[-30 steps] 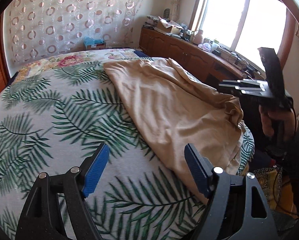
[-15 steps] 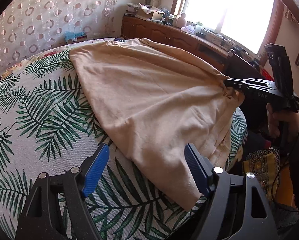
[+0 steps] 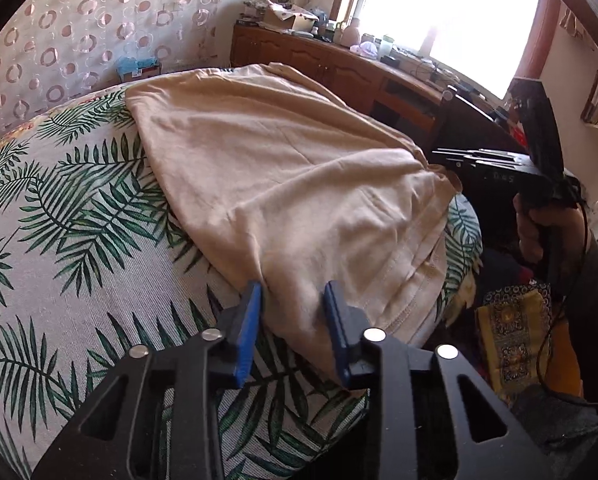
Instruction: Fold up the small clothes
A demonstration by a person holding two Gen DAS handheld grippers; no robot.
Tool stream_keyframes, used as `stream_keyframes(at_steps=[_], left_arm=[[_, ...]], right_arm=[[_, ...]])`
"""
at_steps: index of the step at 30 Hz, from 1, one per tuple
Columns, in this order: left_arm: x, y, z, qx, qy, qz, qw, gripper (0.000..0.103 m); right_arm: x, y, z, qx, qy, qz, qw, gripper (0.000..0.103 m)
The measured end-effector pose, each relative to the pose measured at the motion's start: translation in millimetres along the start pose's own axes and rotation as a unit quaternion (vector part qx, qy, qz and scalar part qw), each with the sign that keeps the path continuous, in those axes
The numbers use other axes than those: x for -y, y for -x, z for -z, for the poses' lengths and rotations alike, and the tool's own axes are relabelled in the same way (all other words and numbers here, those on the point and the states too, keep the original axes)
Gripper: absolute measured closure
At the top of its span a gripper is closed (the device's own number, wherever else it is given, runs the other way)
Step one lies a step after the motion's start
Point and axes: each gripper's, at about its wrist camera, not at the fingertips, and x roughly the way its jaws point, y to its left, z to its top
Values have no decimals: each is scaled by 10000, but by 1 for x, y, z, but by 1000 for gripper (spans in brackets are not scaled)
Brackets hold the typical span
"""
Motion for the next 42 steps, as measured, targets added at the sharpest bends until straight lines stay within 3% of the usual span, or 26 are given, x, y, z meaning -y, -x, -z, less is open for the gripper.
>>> stream_keyframes(at_steps=[3, 5, 8, 16, 20, 24, 25, 27, 28, 31, 32, 42], left_arm=[[3, 1, 2, 20, -74, -6, 10000, 95], [3, 10, 2, 175, -124, 98, 9997, 97], [1, 25, 0, 325, -89, 227, 9992, 97], [-6, 45, 3, 351, -17, 93, 9993, 97], [-6, 34, 8, 144, -57, -58, 9999, 97], [-12, 31, 6, 133, 88, -87, 9998, 96], [-14, 33, 5, 164, 92, -86, 9998, 94], [-17, 38, 2, 294, 85, -212, 9993, 63], [-18, 41, 1, 366, 96, -263, 9989, 57], [-27, 47, -5, 536, 257, -338, 9977, 39], [-31, 48, -7, 586, 335, -372, 9970, 25], [-55, 57, -10, 891, 679, -736, 9910, 23]], right_arm=[[4, -7, -5, -110, 57, -62, 9999, 79], [6, -6, -9, -79, 106, -180, 9998, 97], [8, -4, -10, 18, 166, -233, 9996, 101], [10, 33, -4, 449, 72, -345, 9984, 102], [8, 31, 0, 433, 260, -215, 9985, 102], [2, 23, -19, 488, 411, -30, 9980, 101], [1, 22, -24, 523, 442, 27, 9976, 95], [0, 17, -34, 583, 473, -7, 9972, 83], [-1, 14, -40, 609, 509, -2, 9968, 78], [-5, 2, -57, 704, 640, 25, 9955, 74], [-5, -5, -63, 721, 677, -28, 9951, 74], [-6, -120, -144, 237, 362, -149, 9990, 74]])
